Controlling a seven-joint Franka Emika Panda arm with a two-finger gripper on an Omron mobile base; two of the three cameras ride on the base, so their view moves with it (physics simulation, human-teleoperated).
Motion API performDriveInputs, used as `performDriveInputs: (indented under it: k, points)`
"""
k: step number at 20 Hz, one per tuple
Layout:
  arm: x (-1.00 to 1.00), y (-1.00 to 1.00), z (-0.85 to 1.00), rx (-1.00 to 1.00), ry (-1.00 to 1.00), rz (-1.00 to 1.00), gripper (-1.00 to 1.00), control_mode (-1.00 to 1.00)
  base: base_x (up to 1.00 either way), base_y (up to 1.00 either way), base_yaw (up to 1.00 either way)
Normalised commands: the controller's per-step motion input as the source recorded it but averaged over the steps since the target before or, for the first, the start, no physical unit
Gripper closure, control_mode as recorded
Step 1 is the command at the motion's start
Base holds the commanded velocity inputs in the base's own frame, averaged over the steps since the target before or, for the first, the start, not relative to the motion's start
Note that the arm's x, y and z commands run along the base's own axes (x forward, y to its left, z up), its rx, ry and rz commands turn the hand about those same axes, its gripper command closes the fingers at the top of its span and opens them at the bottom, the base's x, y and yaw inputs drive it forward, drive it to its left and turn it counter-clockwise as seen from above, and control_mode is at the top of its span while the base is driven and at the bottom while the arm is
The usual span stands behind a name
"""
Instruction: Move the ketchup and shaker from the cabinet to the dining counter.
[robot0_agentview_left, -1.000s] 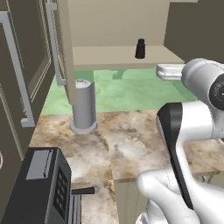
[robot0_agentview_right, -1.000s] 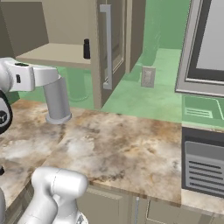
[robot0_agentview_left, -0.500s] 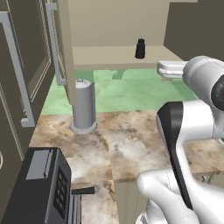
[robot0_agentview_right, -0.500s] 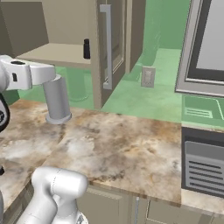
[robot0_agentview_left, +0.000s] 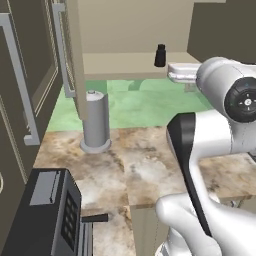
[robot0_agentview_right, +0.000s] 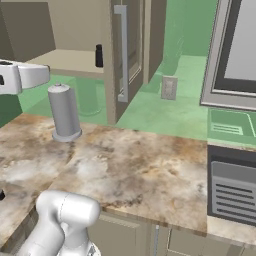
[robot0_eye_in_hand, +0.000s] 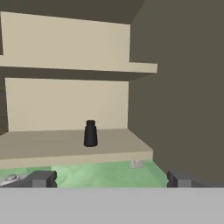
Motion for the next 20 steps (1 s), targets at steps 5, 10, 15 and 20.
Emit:
performDriveInputs:
  k: [5,10,15,20]
  points:
    - [0.03,0.36,0.09,-0.03,0.0,0.0,-1.0,-1.0,0.0,0.0,0.0]
    - [0.22,0.34,-0.01,-0.08,0.03,-0.03,-1.0,-1.0,0.0,0.0,0.0]
    - [0.46,0.4,0.0,-0.03,0.06,-0.01,-1.0,-1.0,0.0,0.0,0.0]
    - [0.44,0.07,0.0,0.03,0.07,0.0,-1.0,-1.0,0.0,0.0,0.0]
